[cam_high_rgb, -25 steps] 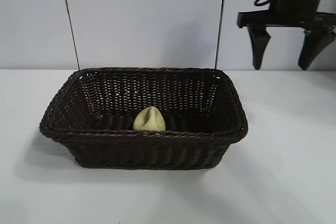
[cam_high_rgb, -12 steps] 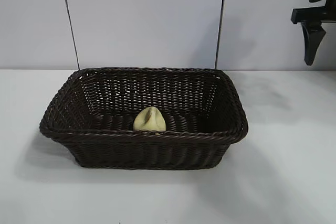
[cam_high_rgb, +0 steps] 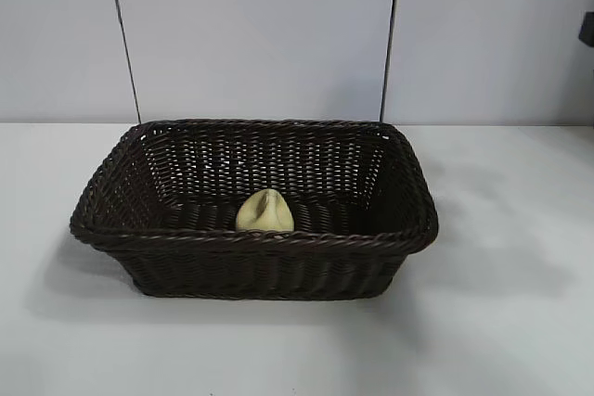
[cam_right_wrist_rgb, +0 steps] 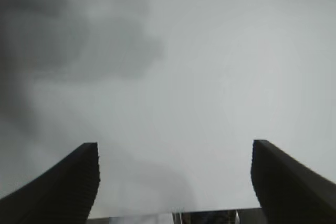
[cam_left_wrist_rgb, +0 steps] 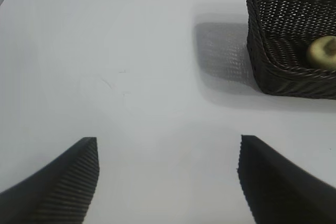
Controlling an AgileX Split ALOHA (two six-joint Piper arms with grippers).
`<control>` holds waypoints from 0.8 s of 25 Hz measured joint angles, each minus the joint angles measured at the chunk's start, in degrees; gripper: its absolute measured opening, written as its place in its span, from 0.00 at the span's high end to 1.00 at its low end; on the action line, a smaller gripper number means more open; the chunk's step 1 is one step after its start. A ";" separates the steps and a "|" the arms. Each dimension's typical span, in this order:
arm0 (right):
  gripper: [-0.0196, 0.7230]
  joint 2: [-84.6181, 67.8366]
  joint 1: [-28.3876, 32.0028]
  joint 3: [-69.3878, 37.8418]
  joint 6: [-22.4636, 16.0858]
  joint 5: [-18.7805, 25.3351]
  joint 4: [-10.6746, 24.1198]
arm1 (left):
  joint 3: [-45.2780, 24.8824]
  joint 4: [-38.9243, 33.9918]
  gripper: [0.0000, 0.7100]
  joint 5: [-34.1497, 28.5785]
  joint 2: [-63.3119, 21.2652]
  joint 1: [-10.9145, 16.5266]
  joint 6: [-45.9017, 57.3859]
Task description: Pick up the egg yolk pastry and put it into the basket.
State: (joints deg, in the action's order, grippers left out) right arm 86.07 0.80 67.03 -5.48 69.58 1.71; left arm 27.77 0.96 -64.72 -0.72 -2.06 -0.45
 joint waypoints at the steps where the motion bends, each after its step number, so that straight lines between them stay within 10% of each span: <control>1: 0.21 -2.25 0.00 -2.51 0.00 0.00 -0.01 | 0.00 0.00 0.24 0.00 0.00 0.00 0.00; 20: 0.21 -47.49 0.00 -39.74 2.35 -9.46 -2.20 | 0.00 0.00 0.24 0.00 0.00 0.00 0.00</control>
State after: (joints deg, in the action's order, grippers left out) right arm 38.58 0.80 27.29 -3.13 60.12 -0.49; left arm 27.77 0.96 -64.72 -0.72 -2.06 -0.45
